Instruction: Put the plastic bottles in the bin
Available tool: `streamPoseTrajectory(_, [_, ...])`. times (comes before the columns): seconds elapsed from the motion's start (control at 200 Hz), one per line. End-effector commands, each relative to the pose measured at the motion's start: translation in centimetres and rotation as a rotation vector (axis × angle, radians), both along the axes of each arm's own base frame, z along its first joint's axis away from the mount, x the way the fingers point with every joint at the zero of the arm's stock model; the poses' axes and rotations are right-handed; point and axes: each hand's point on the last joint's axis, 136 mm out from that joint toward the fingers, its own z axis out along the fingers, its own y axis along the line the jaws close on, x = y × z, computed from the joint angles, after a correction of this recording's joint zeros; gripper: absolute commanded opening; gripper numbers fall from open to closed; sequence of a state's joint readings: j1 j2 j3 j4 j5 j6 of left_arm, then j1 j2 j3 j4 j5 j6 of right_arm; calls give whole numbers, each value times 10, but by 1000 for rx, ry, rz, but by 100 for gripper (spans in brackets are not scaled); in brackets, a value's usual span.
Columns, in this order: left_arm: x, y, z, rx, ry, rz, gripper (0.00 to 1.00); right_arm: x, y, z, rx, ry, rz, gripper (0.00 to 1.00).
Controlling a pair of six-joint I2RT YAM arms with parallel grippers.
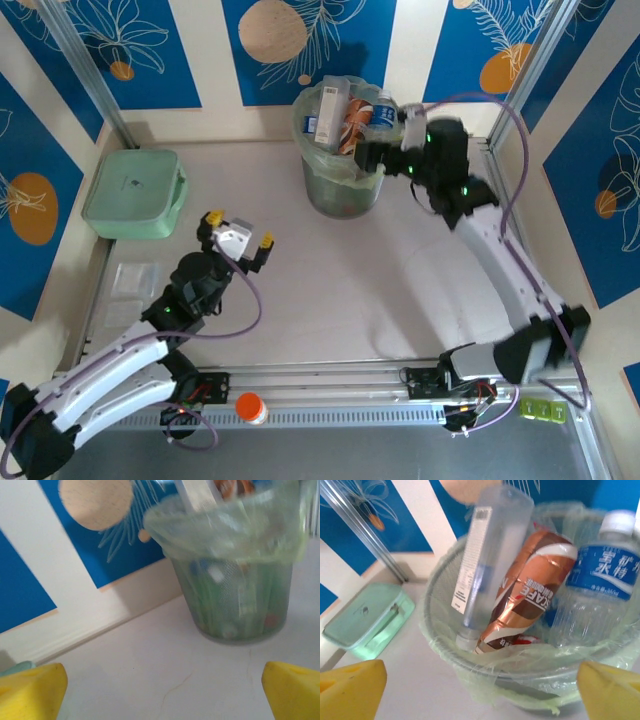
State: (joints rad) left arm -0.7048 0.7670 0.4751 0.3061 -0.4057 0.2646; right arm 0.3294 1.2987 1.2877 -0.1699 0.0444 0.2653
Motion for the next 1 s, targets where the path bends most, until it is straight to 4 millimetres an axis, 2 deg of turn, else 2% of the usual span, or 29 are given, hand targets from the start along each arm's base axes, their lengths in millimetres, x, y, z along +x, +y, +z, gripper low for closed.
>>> streamPoseTrajectory(0.0, [4,-1,38,-49,-224,-57,99,-2,-17,24,62,-394,-109,99])
streamPoseTrajectory(0.075, [19,14,24,-40,-191,22,99,-11,-28,7,-12,-486,-149,99])
streamPoseTrajectory(0.16, [42,41,8,-72,-131,141,99,-16,-36,-23,-200,-457,-153,99])
streamPoseTrajectory(0.335, [76,83,-46,-56,6,285,99,-7,-100,-95,-291,-343,-465,99])
streamPoseTrajectory(0.4, [86,101,-69,-45,59,351,99,-5,-113,-124,-320,-280,-494,99])
streamPoseTrajectory(0.455, [90,116,-89,-38,103,405,99,-4,-134,-147,-307,-217,-576,99])
streamPoseTrajectory(0.565, [91,131,-125,-77,164,450,100,-3,-157,-198,-288,-47,-596,99])
streamPoseTrajectory(0.615, [89,135,-137,-97,157,457,99,-2,-162,-216,-333,-15,-593,99])
streamPoseTrajectory(0.675, [89,141,-149,-131,146,472,99,-3,-168,-235,-300,28,-603,99])
streamPoseTrajectory(0.775, [91,146,-158,-174,95,459,99,-6,-180,-247,-215,-14,-622,99])
streamPoseTrajectory(0.835, [90,145,-160,-185,126,446,99,-7,-174,-254,-180,44,-528,99])
streamPoseTrajectory(0.9, [102,134,-163,-156,173,381,99,-7,-168,-264,-158,16,-477,99])
streamPoseTrajectory(0.935, [106,126,-168,-138,218,344,99,-5,-165,-260,-151,-35,-463,99])
streamPoseTrajectory(0.99, [113,120,-174,-131,278,303,99,-3,-151,-269,-182,58,-372,99])
